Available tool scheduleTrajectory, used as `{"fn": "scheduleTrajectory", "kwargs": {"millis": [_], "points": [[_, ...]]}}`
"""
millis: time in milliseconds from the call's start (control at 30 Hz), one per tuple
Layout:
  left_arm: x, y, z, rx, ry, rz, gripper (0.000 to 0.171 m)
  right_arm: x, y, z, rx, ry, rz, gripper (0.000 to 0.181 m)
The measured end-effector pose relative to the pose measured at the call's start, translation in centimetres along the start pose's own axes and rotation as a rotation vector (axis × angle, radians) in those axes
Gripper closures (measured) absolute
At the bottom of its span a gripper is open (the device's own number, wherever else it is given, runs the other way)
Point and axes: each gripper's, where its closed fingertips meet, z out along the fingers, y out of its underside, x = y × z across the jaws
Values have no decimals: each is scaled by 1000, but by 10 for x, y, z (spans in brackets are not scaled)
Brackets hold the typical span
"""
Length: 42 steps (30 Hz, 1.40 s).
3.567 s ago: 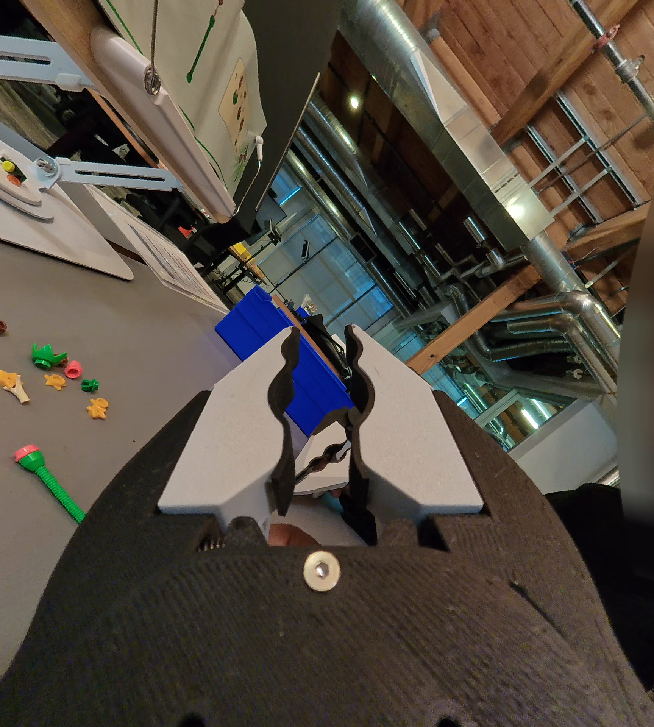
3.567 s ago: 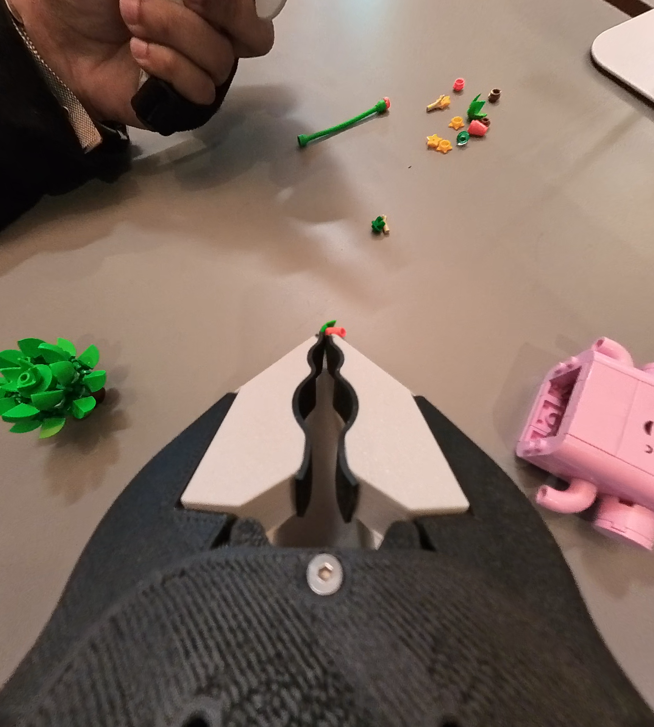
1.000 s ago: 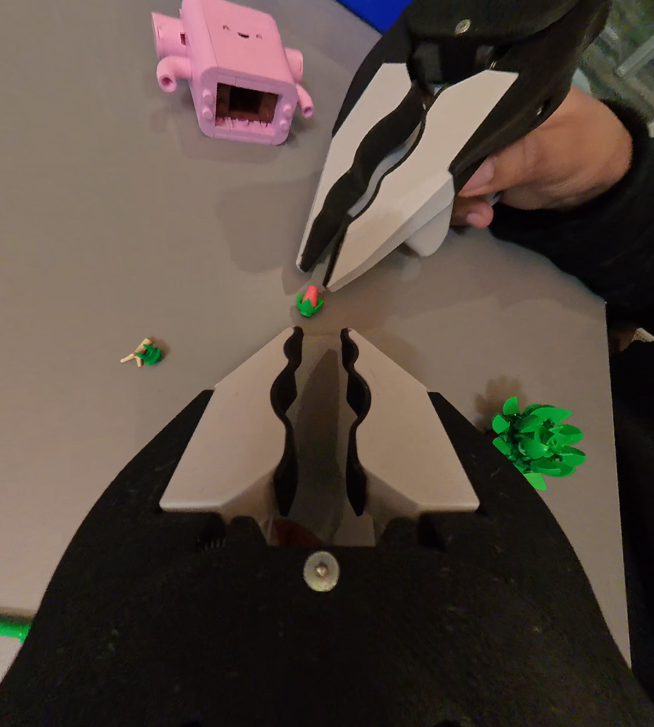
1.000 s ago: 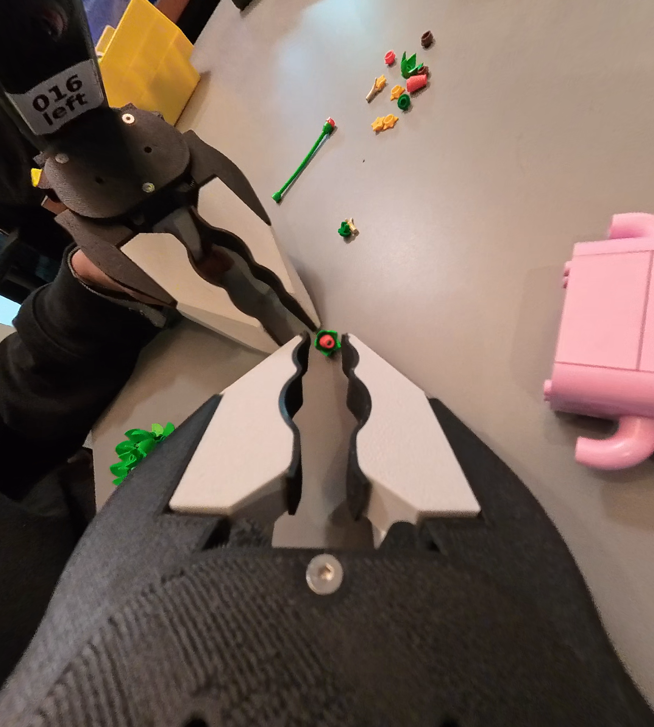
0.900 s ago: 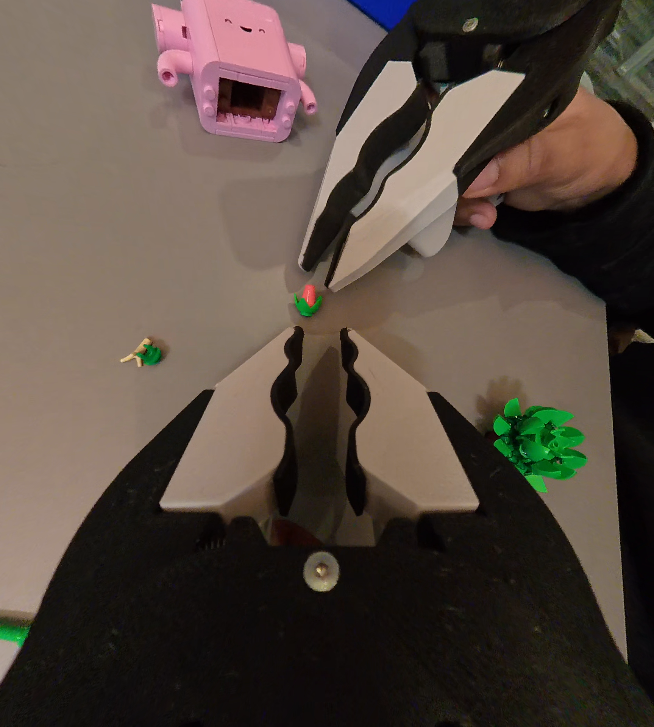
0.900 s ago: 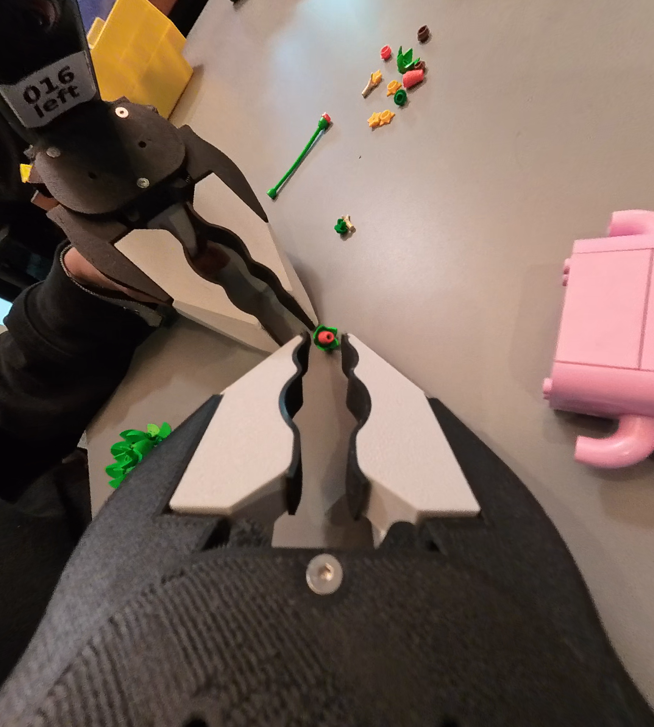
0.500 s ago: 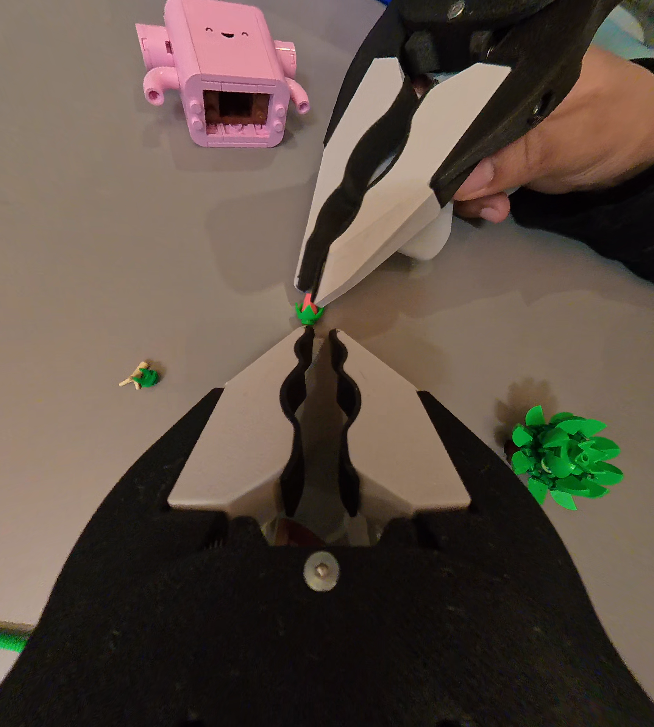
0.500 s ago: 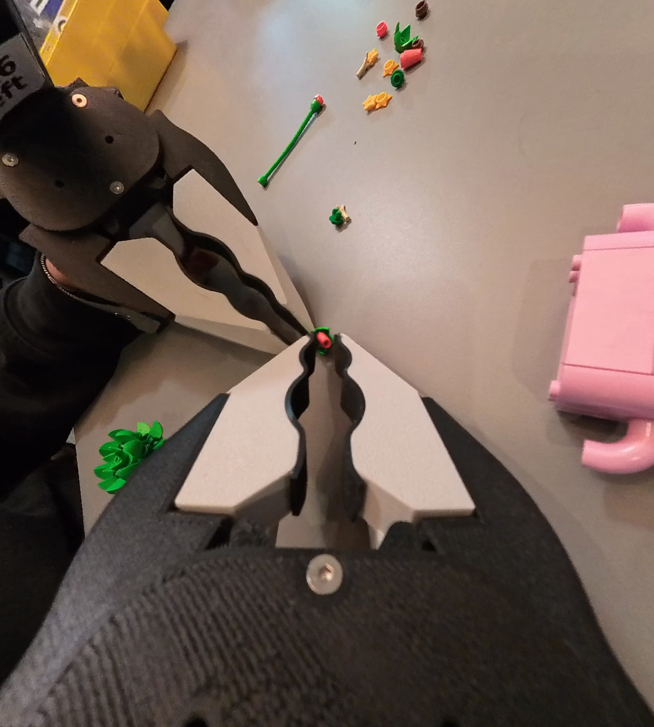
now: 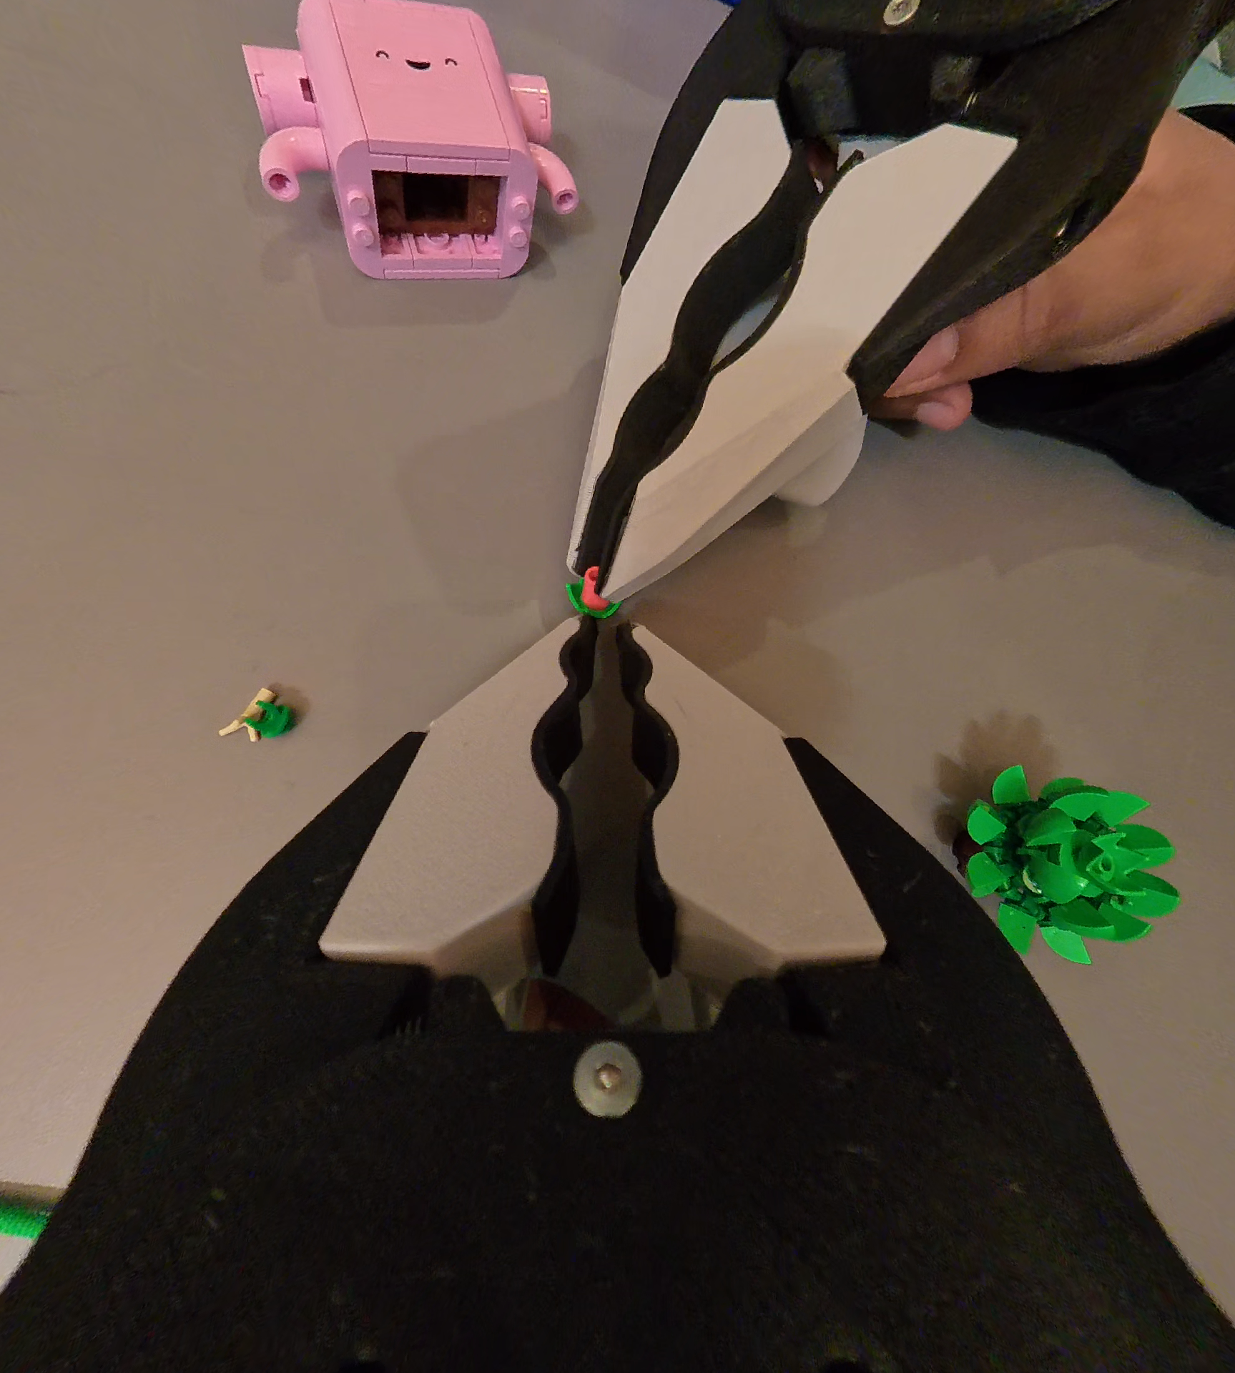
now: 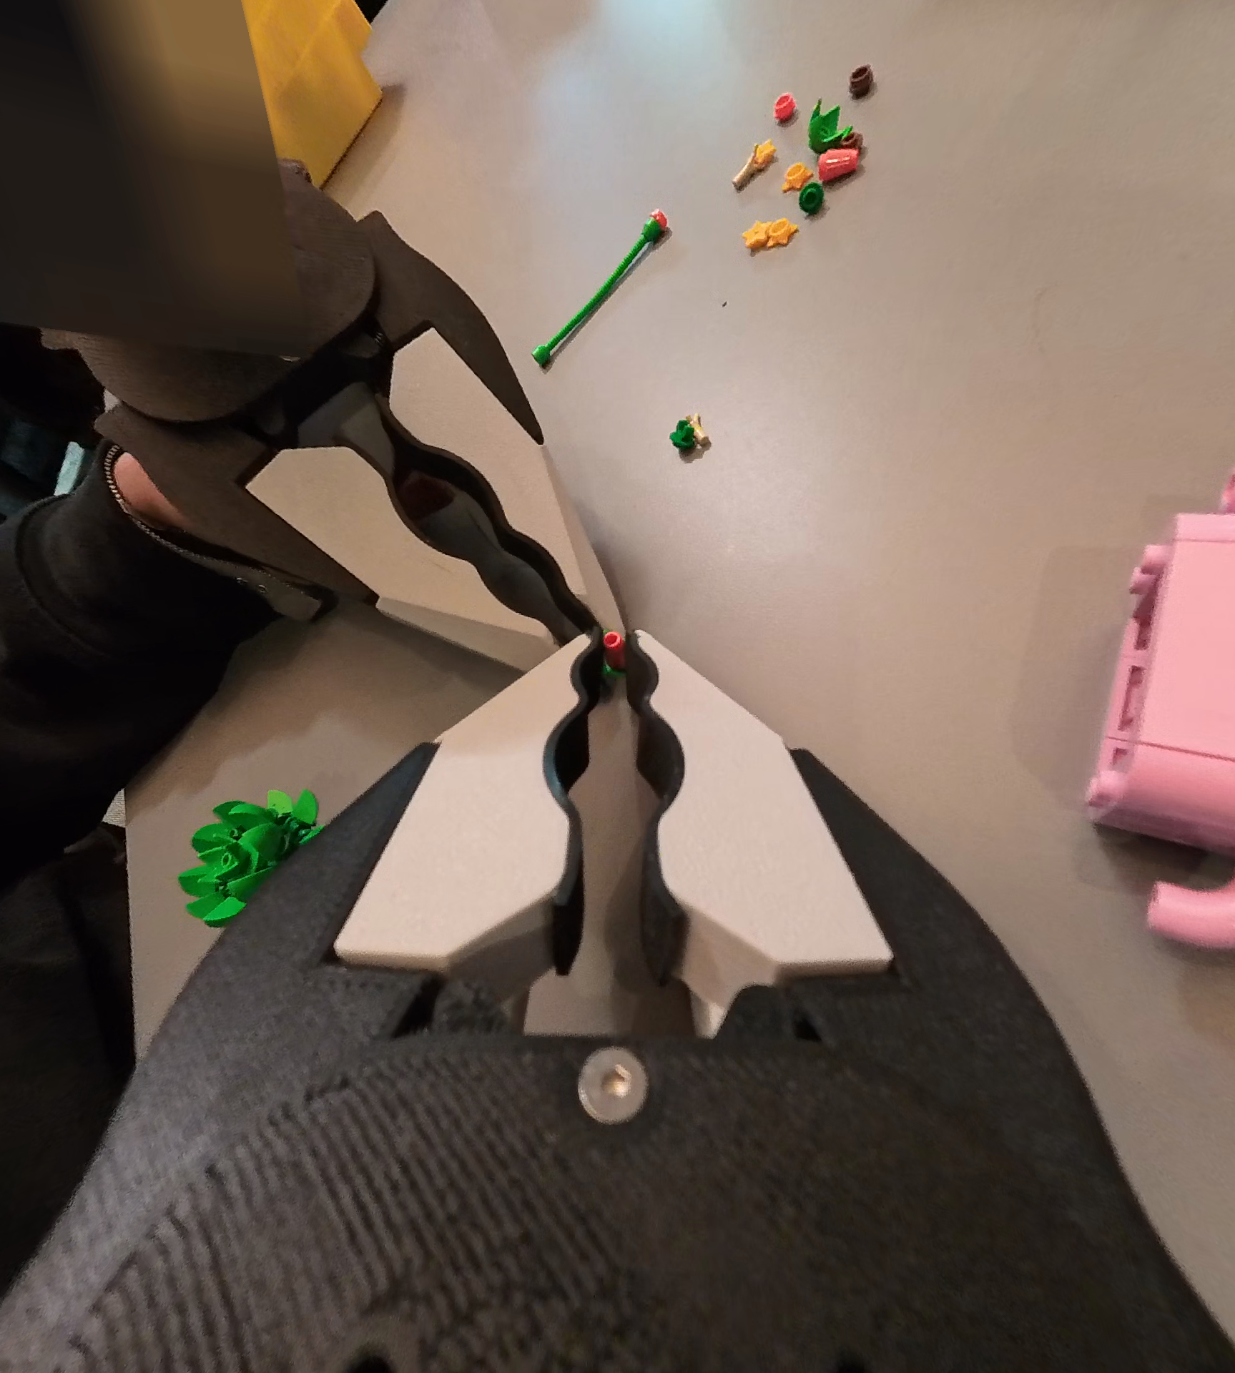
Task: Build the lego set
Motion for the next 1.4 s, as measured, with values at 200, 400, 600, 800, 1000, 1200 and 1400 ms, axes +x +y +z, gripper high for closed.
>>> {"fn": "scheduleTrajectory", "kwargs": {"millis": [200,400,600,800,1000,1200,1400], "points": [[1,0,0,3,5,4,162,-1,-3,-1,16,15,-34,178],[-13,3,-9,12,-53,-3,162,6,3,1,-28,91,-97,178],[-23,4,-15,32,-76,-38,161,6,4,2,-39,118,-145,177],[-22,4,-14,21,-86,-26,161,4,7,5,-61,126,-177,169],[-22,4,-14,21,-87,-24,161,4,-7,-6,34,112,-198,167],[-22,4,-13,21,-87,-23,161,6,-14,-16,90,67,-152,181],[-22,4,-13,20,-88,-20,161,3,0,-3,-17,175,-350,181]]}}
